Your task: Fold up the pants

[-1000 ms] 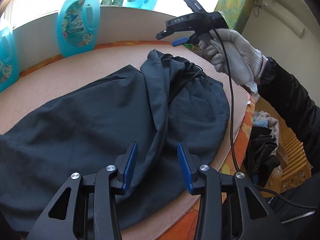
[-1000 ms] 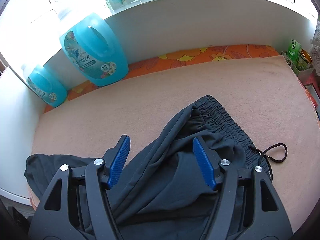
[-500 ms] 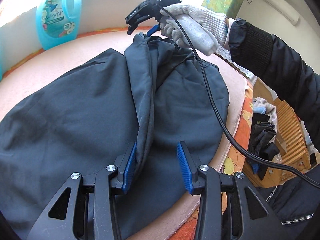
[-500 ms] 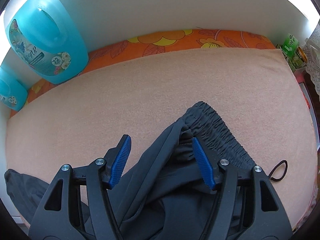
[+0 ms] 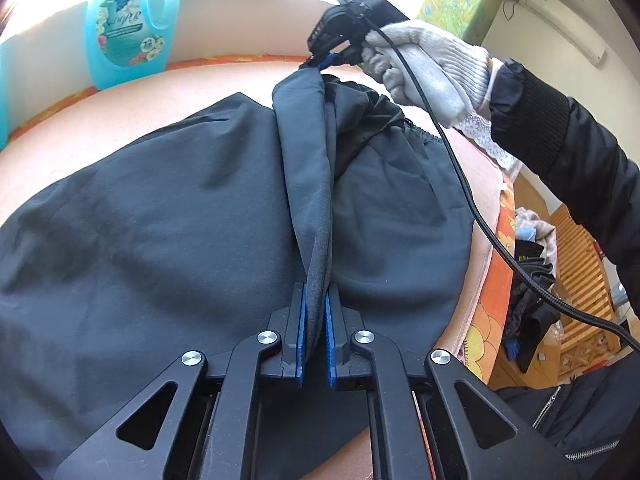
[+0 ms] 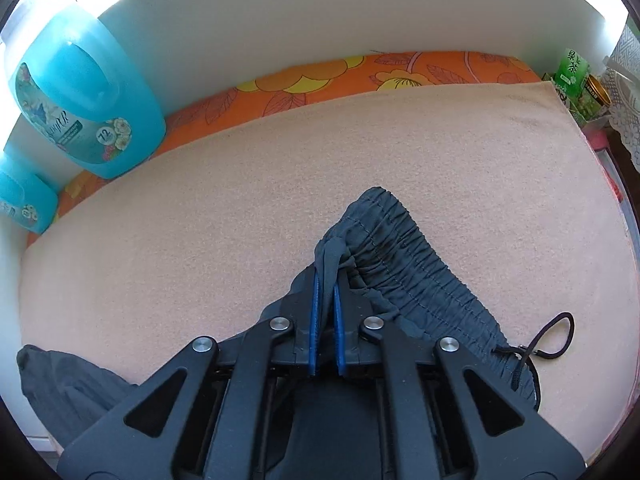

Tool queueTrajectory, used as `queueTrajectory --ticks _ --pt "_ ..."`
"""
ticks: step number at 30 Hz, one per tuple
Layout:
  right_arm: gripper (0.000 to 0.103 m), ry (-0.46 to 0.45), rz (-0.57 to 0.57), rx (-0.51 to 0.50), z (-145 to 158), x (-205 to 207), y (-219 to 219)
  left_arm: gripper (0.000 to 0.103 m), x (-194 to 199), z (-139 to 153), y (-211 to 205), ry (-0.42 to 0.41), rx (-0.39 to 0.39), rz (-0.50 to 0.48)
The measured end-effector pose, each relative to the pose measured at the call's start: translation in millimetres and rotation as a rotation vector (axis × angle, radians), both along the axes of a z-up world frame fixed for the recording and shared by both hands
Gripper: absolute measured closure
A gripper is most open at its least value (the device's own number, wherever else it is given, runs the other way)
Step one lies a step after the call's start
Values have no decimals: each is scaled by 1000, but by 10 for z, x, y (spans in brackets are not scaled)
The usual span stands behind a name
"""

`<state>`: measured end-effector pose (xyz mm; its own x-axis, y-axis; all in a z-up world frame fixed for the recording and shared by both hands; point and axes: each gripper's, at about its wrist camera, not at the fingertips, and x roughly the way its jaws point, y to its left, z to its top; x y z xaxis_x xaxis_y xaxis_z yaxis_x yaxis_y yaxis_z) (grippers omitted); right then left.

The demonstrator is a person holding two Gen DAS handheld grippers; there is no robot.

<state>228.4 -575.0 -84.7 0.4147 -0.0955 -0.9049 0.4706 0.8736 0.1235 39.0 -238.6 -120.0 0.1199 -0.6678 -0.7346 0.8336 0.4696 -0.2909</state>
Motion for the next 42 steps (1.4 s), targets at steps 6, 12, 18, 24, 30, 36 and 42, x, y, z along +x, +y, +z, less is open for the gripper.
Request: queueTrajectory --ticks 6,12,18,24,30,36,42 --pt "99 -141 -53 40 458 -505 -69 98 -1 67 81 -22 -37 27" --pt "99 -247 -72 0 908 -1133 7 98 -36 263 187 -53 -91 33" --pt "99 -259 -96 -28 927 -1692 41 99 -91 383 251 -89 -109 19" --pt "99 -231 -162 20 697 -1919 -155 96 -263 299 76 -119 -59 -59" --pt "99 -248 -181 39 714 -2009 -235 57 -602 221 -252 -320 44 -115" --pt "99 -267 -171 57 766 -2121 -198 57 -616 -12 -541 -461 160 -101" --pt "99 -271 -176 80 699 -2283 -219 100 -488 57 -524 -412 100 -86"
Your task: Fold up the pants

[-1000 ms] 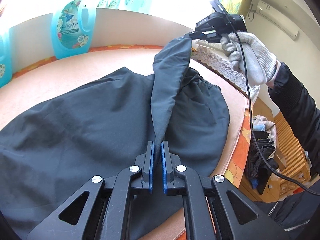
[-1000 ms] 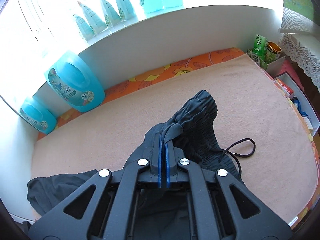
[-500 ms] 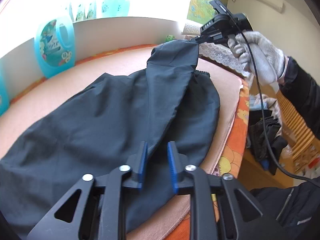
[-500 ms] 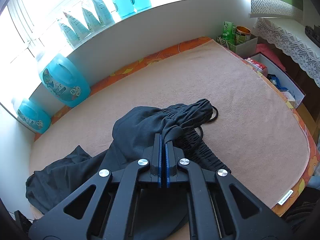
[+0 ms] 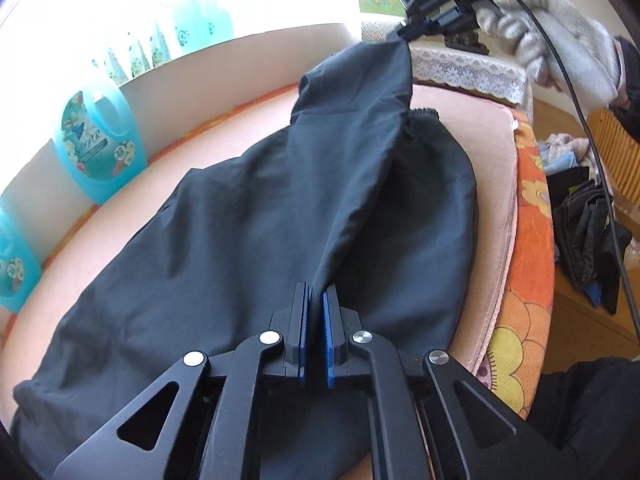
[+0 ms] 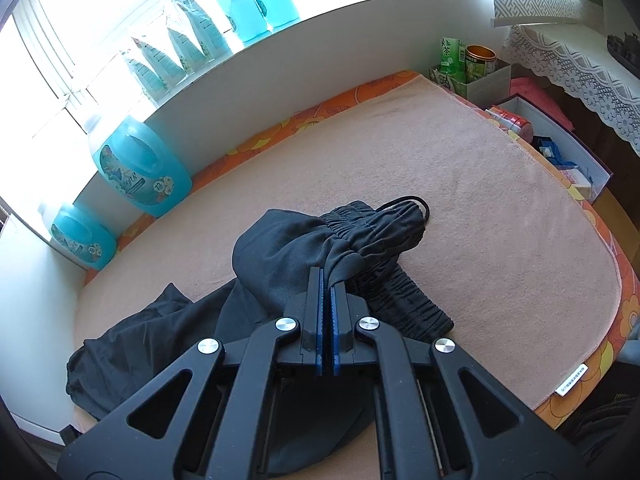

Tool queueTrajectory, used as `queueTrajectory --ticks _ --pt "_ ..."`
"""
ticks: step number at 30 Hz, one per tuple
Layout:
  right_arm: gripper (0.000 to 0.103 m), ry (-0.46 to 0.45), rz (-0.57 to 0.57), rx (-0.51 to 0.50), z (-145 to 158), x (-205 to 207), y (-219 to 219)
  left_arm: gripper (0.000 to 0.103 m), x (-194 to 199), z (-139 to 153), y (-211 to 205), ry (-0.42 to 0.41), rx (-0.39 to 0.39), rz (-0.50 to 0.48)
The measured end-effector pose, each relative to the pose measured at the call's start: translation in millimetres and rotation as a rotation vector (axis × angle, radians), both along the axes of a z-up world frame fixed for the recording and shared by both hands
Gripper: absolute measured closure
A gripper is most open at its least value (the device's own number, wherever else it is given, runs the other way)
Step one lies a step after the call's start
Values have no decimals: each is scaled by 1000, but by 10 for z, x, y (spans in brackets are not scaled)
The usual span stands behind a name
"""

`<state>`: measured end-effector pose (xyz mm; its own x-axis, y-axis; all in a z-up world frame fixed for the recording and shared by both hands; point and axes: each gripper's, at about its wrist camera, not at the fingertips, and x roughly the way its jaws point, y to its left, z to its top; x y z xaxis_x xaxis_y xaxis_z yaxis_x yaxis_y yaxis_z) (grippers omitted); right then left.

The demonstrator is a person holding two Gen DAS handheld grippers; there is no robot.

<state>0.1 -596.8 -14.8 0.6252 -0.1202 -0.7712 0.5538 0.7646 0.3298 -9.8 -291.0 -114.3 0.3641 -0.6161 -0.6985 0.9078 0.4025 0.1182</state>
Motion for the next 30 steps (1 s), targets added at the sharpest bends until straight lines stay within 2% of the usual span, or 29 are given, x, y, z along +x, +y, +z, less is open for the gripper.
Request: queueTrajectory --ticks 2,9,12,16,19,23,25,26,27,28,29,30 --pt "99 5 -8 5 -21 -36 -26 101 57 85 66 41 -35 9" --pt "99 -13 -4 4 -2 -184 33 101 4 461 374 49 -119 -8" --pt "99 4 -7 7 -150 -310 107 101 -112 436 377 63 -96 -41" --pt "99 52 -33 57 -530 -430 70 101 -209 207 308 98 -34 -74" --pt "99 67 -64 83 -708 -494 -28 101 -252 84 264 147 -11 -93" --pt "99 46 -33 151 -826 -546 -85 101 -352 65 237 133 10 -120" --pt "99 7 -47 176 -824 -610 -134 101 -334 59 248 141 10 -115" --pt "94 -7 -63 187 -823 -645 -173 101 -317 50 253 151 11 -112" --pt "78 -20 -85 199 -822 -678 -221 102 -303 44 258 158 10 -109" --pt "66 -35 -112 207 -822 -707 -272 101 -296 42 257 163 11 -107" --pt "46 -46 -137 213 -826 -725 -317 102 -297 41 254 163 12 -108" --pt "43 -52 -152 222 -837 -726 -358 101 -301 36 247 161 12 -107"
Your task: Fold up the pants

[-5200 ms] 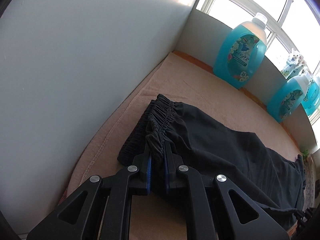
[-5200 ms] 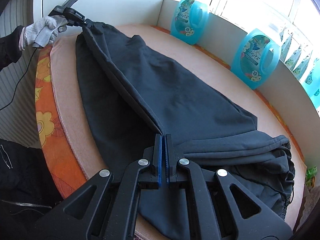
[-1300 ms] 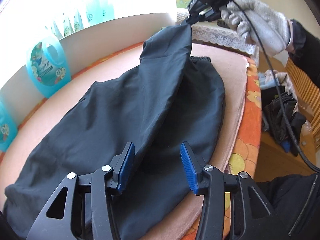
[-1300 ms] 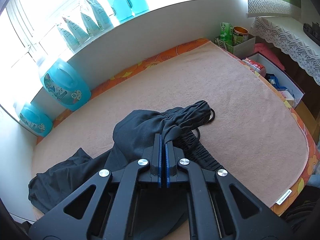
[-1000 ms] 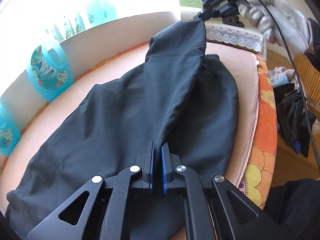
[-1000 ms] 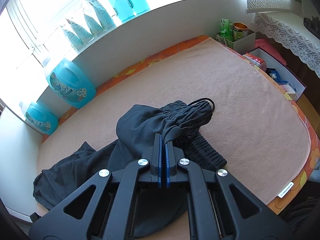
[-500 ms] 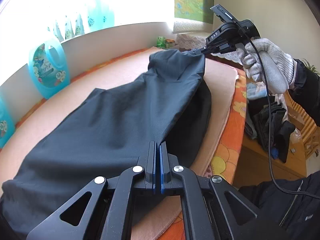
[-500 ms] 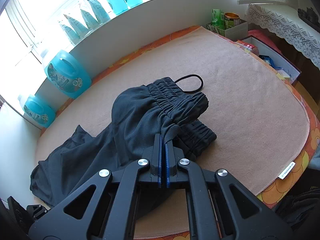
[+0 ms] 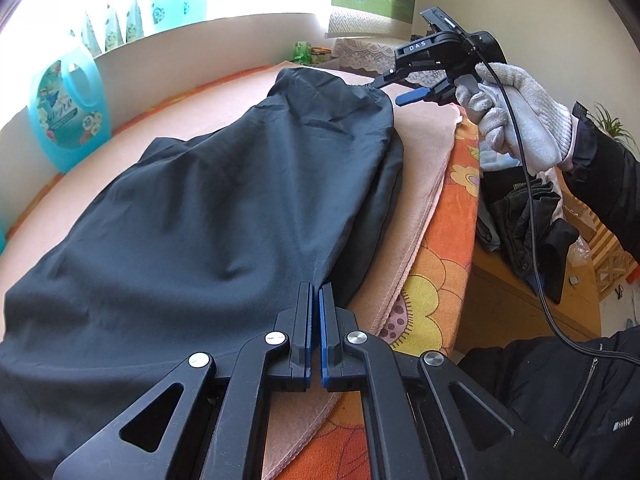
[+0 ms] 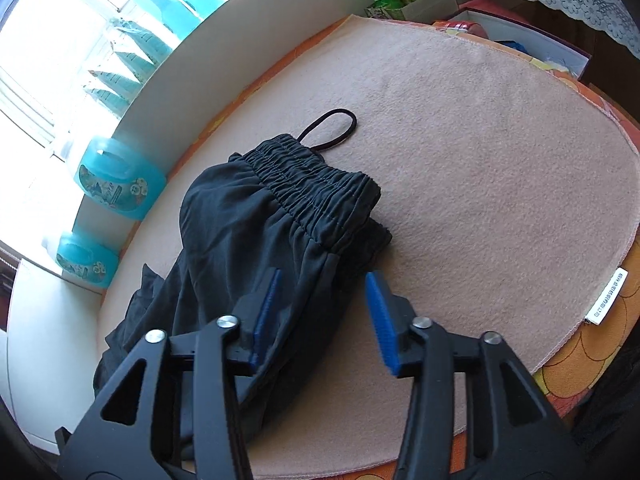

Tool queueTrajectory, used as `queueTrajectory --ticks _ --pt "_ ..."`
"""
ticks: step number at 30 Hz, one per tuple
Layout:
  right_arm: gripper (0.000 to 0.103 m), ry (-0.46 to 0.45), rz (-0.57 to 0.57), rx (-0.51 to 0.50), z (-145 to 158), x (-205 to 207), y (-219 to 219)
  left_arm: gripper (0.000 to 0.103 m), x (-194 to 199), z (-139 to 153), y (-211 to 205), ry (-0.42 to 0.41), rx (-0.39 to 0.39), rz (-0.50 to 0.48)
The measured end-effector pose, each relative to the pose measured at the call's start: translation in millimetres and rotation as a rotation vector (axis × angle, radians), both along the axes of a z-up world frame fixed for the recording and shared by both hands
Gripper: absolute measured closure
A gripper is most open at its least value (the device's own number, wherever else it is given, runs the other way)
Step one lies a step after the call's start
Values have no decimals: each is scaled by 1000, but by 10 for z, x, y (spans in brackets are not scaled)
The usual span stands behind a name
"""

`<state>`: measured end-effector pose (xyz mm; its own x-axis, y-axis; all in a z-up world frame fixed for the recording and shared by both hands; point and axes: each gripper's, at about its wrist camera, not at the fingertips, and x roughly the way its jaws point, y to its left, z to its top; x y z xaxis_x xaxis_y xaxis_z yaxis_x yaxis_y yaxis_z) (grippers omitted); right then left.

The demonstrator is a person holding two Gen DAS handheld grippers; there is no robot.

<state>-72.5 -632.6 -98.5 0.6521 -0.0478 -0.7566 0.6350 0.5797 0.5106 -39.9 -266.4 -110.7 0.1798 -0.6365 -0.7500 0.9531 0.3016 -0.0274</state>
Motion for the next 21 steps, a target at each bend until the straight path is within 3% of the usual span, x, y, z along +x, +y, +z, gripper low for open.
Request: queueTrajectory --ticks 9,16,21 --pt "43 3 -19 92 -251 169 -83 102 15 -26 25 12 5 2" --pt "43 -60 -56 90 -316 262 -78 101 82 -37 50 43 -3 13" --pt "75 -75 -56 96 -381 346 -68 102 69 -4 78 58 -21 10"
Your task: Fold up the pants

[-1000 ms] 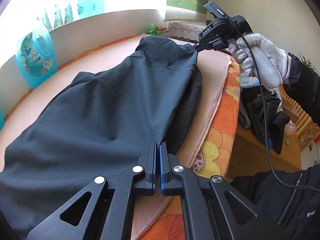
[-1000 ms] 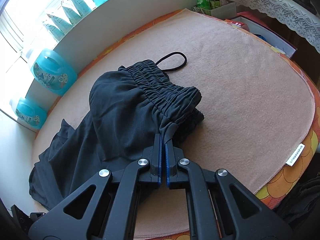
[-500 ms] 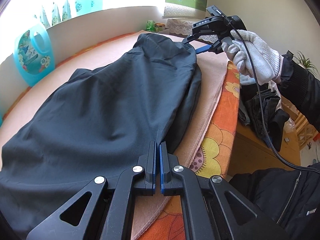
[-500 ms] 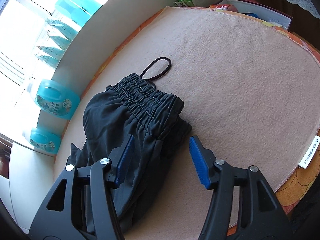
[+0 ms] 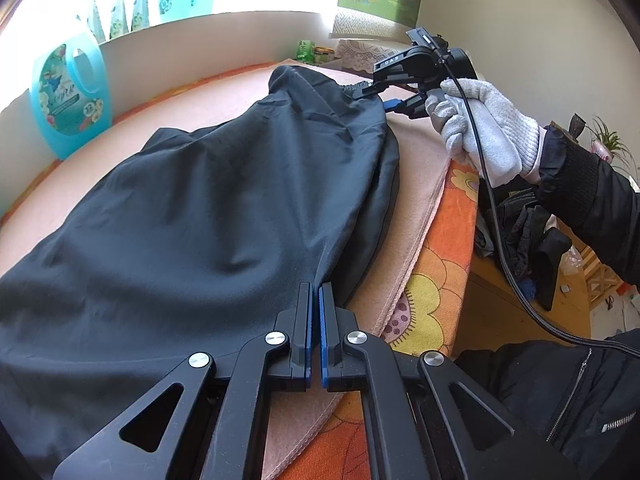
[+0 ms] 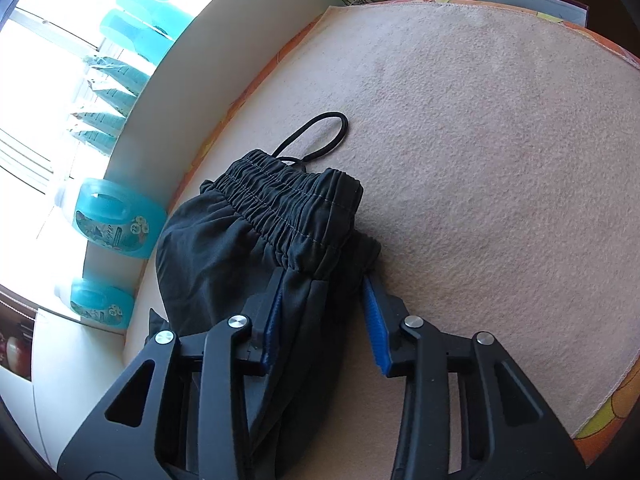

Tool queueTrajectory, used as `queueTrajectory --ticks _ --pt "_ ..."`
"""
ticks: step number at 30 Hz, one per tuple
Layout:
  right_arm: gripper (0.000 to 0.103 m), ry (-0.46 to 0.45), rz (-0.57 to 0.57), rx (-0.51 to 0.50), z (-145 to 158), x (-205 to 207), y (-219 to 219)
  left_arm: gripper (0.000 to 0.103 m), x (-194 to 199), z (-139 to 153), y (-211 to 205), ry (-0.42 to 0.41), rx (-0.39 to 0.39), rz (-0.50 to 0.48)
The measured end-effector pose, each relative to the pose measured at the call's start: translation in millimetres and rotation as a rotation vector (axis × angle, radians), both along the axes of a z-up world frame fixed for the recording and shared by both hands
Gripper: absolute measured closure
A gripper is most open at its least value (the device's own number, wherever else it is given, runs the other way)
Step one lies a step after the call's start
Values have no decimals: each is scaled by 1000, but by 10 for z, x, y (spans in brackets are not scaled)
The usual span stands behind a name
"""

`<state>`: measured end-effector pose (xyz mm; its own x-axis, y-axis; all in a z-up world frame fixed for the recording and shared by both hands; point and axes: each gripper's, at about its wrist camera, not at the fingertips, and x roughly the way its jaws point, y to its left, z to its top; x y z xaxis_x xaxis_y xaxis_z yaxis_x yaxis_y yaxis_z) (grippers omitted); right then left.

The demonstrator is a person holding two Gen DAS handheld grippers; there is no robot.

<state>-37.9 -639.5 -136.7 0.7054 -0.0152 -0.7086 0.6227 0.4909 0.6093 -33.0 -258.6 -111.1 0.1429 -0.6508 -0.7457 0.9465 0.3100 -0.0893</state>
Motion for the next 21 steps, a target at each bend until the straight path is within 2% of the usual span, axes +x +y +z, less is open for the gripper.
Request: queueTrajectory --ticks 3,6,10,16,18,21 --pt "83 4 5 -67 78 22 78 101 43 63 68 25 -24 19" --pt "86 8 -6 -172 280 18 187 100 127 183 194 44 -62 56" --pt "87 21 -9 -380 672 -26 426 73 263 308 394 10 -72 111" --pt "88 44 -69 -626 1121 -229 815 73 567 179 501 -22 -14 207" --pt "88 63 -113 -664 1153 -404 913 73 625 78 504 13 3 210" --pt "88 133 -153 -623 973 -643 864 73 607 -26 506 35 21 194"
